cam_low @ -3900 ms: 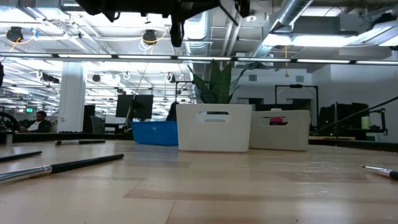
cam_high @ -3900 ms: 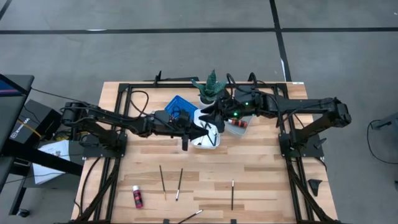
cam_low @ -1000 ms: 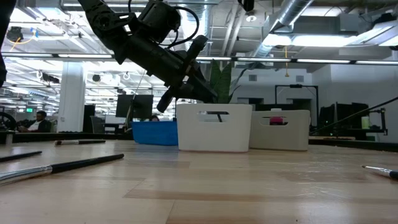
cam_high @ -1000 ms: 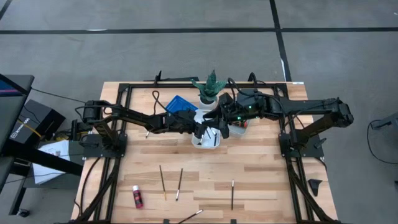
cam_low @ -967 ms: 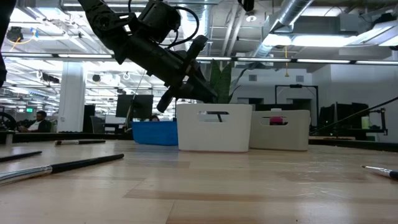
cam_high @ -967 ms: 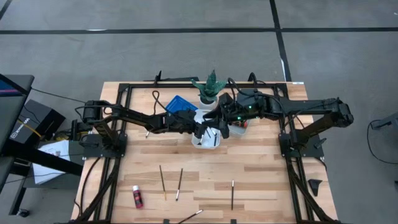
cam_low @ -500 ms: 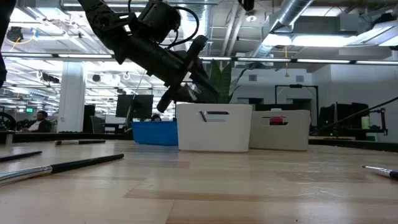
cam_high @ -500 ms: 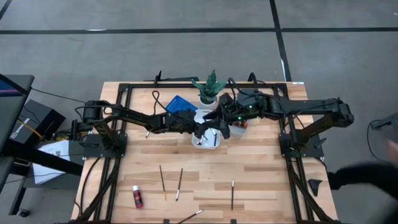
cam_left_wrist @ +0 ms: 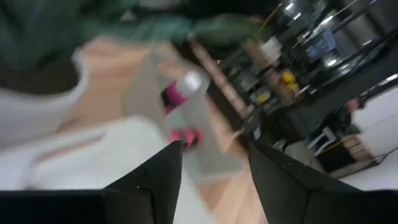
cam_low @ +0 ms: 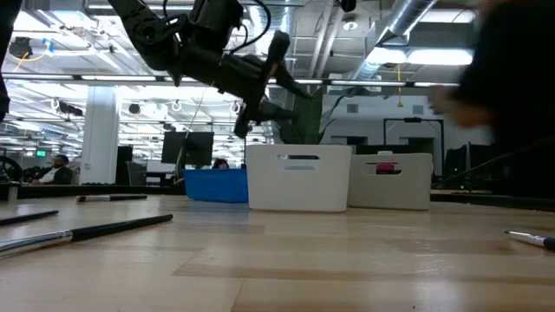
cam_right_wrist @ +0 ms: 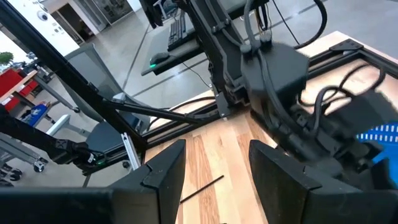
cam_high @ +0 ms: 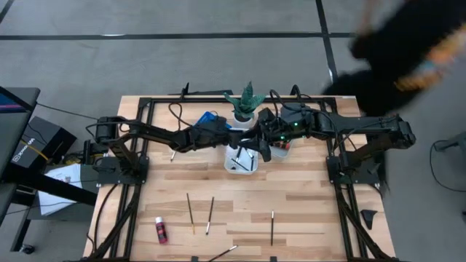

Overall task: Pick & Place Paint Supplies
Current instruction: Put the large black paint brush into the white bin

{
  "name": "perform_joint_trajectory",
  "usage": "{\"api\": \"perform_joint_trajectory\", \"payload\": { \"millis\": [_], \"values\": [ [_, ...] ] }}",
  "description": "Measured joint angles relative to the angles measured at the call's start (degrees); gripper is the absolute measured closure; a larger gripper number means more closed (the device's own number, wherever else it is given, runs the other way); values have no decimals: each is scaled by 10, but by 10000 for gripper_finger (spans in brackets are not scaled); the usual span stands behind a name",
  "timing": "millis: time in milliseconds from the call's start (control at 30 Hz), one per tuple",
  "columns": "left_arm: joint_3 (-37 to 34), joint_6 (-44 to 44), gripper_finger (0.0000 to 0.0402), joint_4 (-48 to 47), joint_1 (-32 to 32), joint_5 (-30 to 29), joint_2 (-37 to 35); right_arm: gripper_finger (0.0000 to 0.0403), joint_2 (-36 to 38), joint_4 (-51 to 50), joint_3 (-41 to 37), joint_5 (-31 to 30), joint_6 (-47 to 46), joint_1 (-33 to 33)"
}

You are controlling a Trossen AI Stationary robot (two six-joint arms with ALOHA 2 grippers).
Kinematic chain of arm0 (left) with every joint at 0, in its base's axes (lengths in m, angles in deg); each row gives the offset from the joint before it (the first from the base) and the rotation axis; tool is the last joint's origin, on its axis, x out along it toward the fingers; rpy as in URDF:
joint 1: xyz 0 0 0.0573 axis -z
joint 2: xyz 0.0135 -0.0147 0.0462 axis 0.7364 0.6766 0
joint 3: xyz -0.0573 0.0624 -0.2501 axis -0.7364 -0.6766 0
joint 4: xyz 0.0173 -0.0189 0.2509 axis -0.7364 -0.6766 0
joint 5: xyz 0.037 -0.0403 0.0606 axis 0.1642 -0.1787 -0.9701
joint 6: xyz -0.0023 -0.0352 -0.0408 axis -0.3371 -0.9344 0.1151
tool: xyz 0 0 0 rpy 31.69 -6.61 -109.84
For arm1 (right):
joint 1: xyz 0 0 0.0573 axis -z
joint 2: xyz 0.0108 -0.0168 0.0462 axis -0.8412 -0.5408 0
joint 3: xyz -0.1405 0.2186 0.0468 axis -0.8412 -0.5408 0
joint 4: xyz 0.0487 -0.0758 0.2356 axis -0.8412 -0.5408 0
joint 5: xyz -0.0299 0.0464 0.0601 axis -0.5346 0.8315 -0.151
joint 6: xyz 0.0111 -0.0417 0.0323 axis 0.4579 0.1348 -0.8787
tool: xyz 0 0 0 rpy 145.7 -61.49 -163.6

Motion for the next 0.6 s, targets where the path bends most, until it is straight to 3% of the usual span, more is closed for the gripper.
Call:
{"api": "perform_joint_trajectory", "payload": {
  "millis": [133, 233, 433, 600],
  "values": [
    [0, 30, 226, -17, -5, 44, -27, 230, 8, -4, 0, 0, 0, 0],
    [0, 31, 234, -110, -3, 80, -68, 230, 20, -8, 0, 0, 1, 2],
    [0, -39, 272, -390, 20, 82, -156, 230, 35, -20, -1, -1, 7, 5],
    [0, -88, 315, -477, 38, 54, -168, 230, 40, -20, 0, -2, 14, 4]
  ]
}}
